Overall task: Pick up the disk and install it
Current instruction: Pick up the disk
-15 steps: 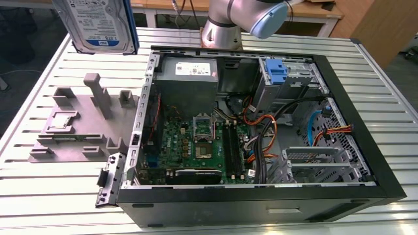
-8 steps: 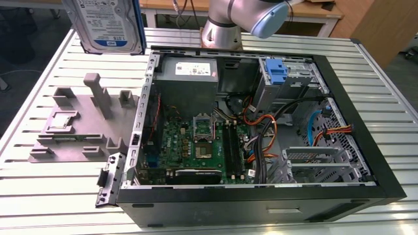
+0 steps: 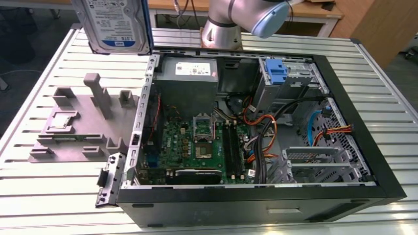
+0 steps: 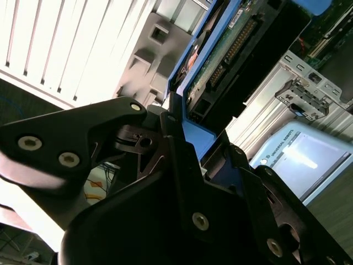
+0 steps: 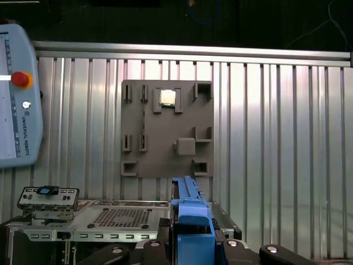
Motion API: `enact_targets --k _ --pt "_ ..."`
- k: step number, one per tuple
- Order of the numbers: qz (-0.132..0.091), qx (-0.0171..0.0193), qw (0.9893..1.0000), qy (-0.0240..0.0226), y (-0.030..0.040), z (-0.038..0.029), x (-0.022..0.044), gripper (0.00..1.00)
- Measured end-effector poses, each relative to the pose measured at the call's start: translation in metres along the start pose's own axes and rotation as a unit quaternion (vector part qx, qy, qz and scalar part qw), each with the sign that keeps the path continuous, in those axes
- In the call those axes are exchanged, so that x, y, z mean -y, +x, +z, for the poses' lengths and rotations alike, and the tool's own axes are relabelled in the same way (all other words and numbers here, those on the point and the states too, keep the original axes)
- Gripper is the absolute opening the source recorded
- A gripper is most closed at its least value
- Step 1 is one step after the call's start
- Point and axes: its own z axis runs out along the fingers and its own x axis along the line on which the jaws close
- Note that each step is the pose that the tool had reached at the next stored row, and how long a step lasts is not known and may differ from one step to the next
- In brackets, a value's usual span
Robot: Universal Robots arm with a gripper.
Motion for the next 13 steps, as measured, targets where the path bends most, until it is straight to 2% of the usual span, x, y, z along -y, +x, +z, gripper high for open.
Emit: enact_targets --k 13 --pt "0.0 0.0 1.0 0.0 0.0 -0.0002 0.0118 0.36"
